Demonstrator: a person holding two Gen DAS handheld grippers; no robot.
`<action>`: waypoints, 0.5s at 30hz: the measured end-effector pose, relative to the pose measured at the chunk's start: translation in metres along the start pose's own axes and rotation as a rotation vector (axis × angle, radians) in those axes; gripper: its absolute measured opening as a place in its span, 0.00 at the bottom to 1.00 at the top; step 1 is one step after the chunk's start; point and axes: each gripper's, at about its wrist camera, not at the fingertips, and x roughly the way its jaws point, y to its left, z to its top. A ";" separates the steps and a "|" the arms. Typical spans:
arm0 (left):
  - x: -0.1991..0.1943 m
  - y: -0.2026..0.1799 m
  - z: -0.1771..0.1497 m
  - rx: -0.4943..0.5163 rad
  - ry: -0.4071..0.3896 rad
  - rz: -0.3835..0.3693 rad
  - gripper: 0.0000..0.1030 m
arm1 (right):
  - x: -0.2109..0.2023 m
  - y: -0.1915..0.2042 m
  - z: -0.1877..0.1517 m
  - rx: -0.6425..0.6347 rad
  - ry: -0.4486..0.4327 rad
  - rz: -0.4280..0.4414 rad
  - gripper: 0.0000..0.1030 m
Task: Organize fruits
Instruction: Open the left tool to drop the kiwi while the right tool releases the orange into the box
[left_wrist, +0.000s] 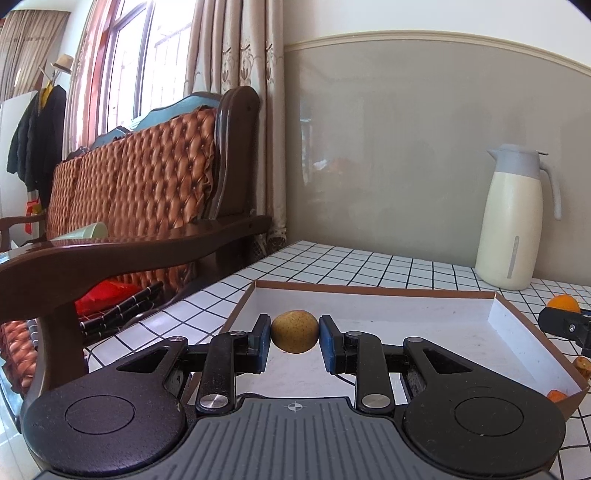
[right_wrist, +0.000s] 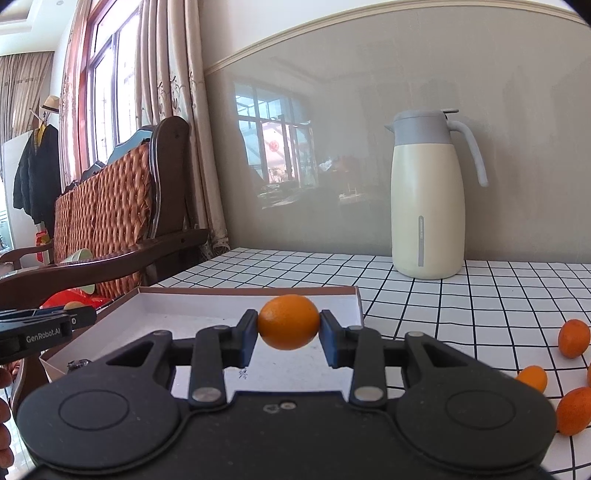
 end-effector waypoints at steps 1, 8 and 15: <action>0.002 0.000 0.000 -0.001 0.004 0.000 0.28 | 0.003 -0.001 0.000 0.007 0.006 -0.003 0.27; 0.021 0.000 -0.001 -0.008 0.048 0.023 0.28 | 0.017 -0.003 0.002 0.011 0.019 -0.036 0.29; 0.029 0.009 0.000 -0.058 0.094 0.098 1.00 | 0.003 -0.004 0.005 0.041 -0.094 -0.096 0.85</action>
